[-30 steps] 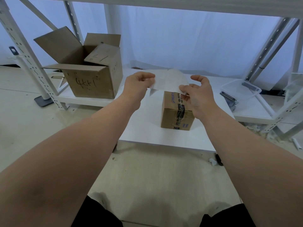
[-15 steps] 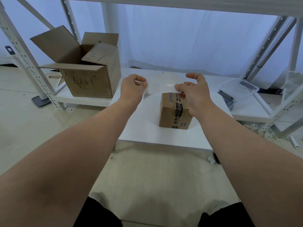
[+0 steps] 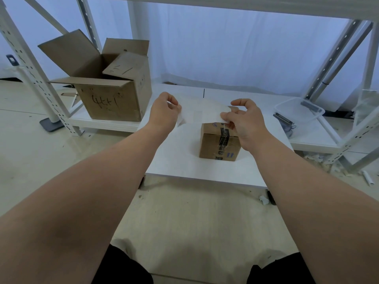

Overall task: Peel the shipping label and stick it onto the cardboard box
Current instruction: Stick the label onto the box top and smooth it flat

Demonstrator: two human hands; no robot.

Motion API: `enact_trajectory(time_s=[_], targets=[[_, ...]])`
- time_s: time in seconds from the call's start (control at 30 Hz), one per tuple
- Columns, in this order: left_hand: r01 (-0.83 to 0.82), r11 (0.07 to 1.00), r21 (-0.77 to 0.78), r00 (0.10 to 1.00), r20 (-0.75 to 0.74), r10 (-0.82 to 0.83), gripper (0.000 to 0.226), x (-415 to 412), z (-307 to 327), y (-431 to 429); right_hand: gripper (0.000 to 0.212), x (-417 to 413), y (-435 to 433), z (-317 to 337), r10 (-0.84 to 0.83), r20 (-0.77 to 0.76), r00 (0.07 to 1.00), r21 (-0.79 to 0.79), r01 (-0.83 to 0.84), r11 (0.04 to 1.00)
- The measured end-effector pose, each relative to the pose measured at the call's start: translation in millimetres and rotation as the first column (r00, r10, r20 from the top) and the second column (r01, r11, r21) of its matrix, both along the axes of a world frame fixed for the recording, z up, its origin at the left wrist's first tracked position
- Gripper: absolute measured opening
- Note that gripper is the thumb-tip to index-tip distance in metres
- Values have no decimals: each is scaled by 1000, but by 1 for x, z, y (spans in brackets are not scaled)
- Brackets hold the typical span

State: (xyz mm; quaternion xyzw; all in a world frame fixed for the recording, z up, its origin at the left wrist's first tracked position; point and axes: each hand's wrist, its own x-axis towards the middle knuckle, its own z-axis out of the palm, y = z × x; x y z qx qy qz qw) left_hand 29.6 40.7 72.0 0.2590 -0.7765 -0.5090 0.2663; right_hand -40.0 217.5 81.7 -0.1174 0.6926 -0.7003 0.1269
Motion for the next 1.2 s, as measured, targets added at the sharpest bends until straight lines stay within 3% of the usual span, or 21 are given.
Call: enact_trajectory(time_s=[0.2,0.33,0.47,0.6,0.7,0.8,1.03,1.2], targets=[[150,987,-55,980,137,-141,21,-1,4,7,28,-3,1,-4,-29,19,999,59,28,998],[186,982,6,976,117,-186,7,2,7,5,18,-7,-1,-7,-22,53,998,109,16,994],[164,987,0,981,101,-163,44,4,7,6,10,-3,-4,-5,24,143,989,82,-36,996],[189,982,-11,978,96,-187,51,4,5,6,18,-3,-8,1,-29,215,976,-27,36,999],[212,977,11,973,89,-212,49,4,5,5,6,-3,-10,3,-38,131,991,-24,42,999],[204,978,37,976,65,-206,45,3,5,2,21,-1,-9,5,-67,68,995,-26,69,997],[159,986,41,987,16,-159,42,4,3,-11,20,-2,-8,10,-21,-75,997,40,24,999],[130,991,-25,991,29,-129,35,5,2,-11,21,0,-8,7,-6,-81,997,58,11,998]])
